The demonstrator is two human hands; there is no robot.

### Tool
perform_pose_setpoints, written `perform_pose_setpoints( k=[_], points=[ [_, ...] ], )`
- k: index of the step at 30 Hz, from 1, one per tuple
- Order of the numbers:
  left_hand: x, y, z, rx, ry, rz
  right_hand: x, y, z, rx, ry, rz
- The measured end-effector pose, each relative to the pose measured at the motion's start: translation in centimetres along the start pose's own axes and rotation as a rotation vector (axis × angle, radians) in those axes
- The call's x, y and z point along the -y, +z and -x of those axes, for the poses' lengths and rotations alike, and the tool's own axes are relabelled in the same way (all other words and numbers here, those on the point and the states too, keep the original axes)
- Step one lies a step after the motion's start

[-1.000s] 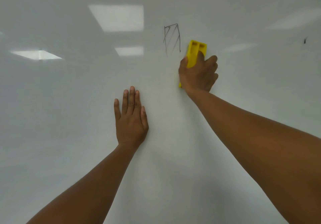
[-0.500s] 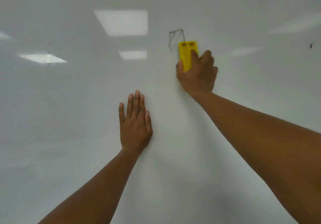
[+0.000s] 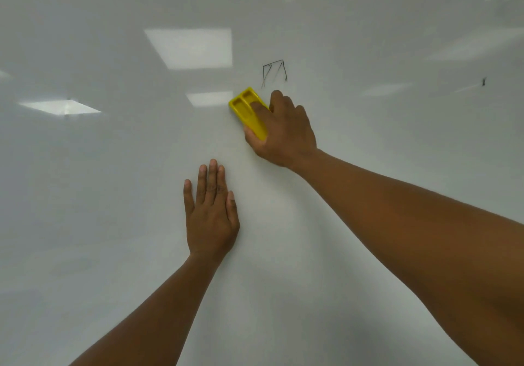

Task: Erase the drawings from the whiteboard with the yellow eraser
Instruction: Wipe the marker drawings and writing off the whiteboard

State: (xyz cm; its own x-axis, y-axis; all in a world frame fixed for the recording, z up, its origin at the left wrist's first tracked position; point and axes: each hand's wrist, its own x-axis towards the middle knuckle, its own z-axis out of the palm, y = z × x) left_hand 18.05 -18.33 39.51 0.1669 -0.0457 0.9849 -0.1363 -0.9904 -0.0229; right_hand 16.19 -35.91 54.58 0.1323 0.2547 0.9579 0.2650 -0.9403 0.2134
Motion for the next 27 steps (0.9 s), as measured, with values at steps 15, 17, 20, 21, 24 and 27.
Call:
perform_pose_setpoints(
  k=[15, 17, 20, 21, 24, 27],
  points=[
    [-1.0, -1.1, -2.8, 0.055, -0.022, 0.044, -1.3, 0.0, -2.2, -0.055, 0.284, -0.075],
    [-1.1, -1.4, -4.7, 0.047, -0.021, 0.043, -0.3, 0.1, -1.7, -0.031, 0.047, -0.023],
    [-0.7, -1.8, -7.0, 0.040, -0.007, 0.028, -0.3, 0.0, -1.4, -0.038, -0.068, -0.009],
    [-0.6, -1.9, -7.6, 0.035, 0.002, 0.025, -0.5, 0.0, -1.5, -0.042, -0.060, -0.002],
    [-0.1, -2.2, -9.3, 0.036, 0.016, 0.021, -1.3, 0.0, -1.9, -0.048, 0.123, -0.009],
    [0.6, -2.3, -10.0, 0.046, 0.040, 0.013, -2.8, -0.3, -2.5, -0.090, 0.532, -0.107]
  ],
)
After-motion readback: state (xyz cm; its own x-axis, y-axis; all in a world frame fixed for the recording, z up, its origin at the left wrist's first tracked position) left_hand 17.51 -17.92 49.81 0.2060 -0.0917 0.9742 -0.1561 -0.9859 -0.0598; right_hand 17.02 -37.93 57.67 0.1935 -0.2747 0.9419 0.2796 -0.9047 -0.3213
